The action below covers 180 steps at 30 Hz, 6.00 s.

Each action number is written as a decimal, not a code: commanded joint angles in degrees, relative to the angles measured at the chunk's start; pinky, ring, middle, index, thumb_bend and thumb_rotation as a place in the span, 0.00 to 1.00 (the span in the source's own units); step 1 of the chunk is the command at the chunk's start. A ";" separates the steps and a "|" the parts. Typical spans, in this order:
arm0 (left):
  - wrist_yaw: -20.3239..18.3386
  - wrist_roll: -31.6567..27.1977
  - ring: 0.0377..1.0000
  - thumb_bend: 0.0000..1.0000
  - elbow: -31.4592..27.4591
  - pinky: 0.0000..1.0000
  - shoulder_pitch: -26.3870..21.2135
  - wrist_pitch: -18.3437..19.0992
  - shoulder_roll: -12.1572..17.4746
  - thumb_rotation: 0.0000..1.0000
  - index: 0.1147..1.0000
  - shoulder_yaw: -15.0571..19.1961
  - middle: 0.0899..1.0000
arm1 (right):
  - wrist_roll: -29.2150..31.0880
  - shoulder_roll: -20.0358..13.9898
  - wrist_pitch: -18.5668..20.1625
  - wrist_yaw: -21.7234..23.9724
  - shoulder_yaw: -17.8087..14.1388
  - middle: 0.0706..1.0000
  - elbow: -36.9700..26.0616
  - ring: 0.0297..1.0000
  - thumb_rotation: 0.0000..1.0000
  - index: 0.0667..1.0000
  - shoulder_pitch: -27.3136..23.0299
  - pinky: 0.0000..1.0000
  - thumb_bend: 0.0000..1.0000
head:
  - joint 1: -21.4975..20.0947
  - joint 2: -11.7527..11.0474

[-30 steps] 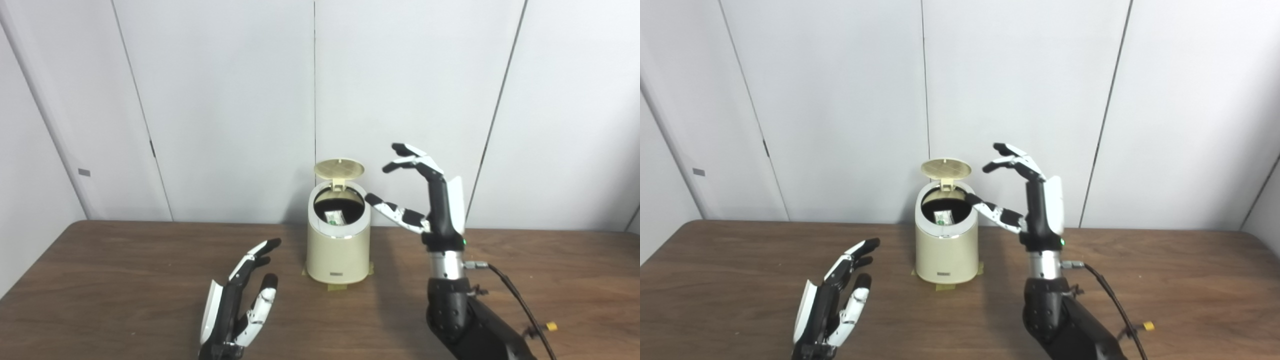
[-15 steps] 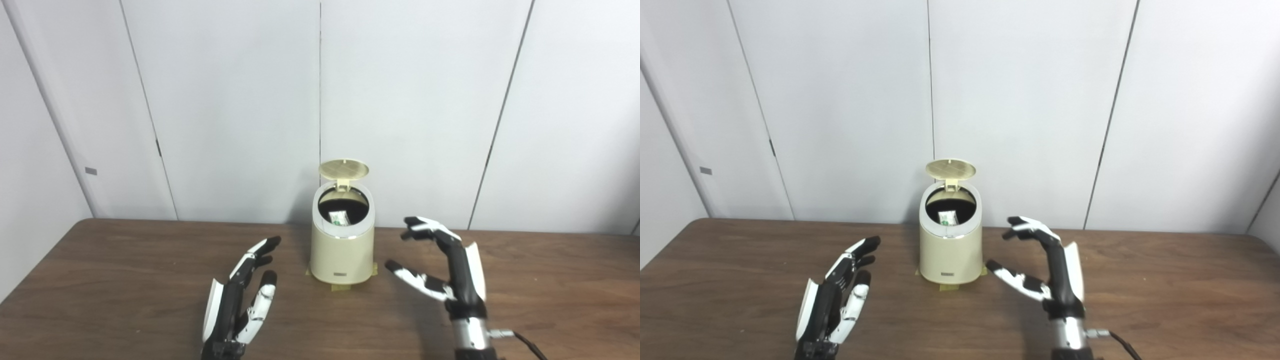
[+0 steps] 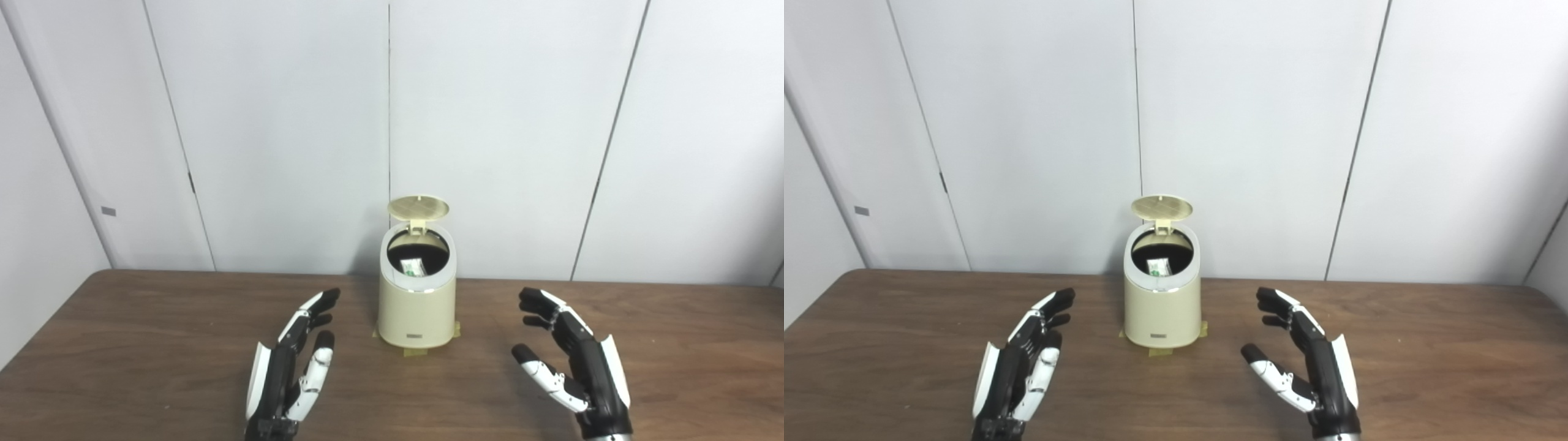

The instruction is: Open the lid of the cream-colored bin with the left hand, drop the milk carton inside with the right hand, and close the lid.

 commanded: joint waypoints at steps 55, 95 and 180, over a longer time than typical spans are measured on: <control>-23.75 49.39 0.98 0.89 -11.22 1.00 -35.23 39.27 -2.43 0.98 0.77 -6.88 0.77 | -4.13 7.31 -1.42 6.34 -7.55 0.76 2.11 0.77 0.45 0.74 -0.90 0.70 0.26 | -0.97 -0.61; -24.09 51.30 1.00 0.95 3.08 1.00 -41.86 47.84 -0.38 0.99 0.79 -11.37 0.82 | -5.47 8.10 -1.17 8.47 -8.06 0.76 3.04 0.76 0.50 0.75 0.03 0.70 0.28 | -1.93 -0.54; -8.26 54.50 1.00 0.62 5.69 1.00 -24.72 42.83 -2.31 0.74 1.00 -16.59 1.00 | -4.43 10.22 4.48 12.97 -10.97 0.76 -2.03 0.76 0.50 0.75 1.50 0.69 0.30 | -3.13 1.81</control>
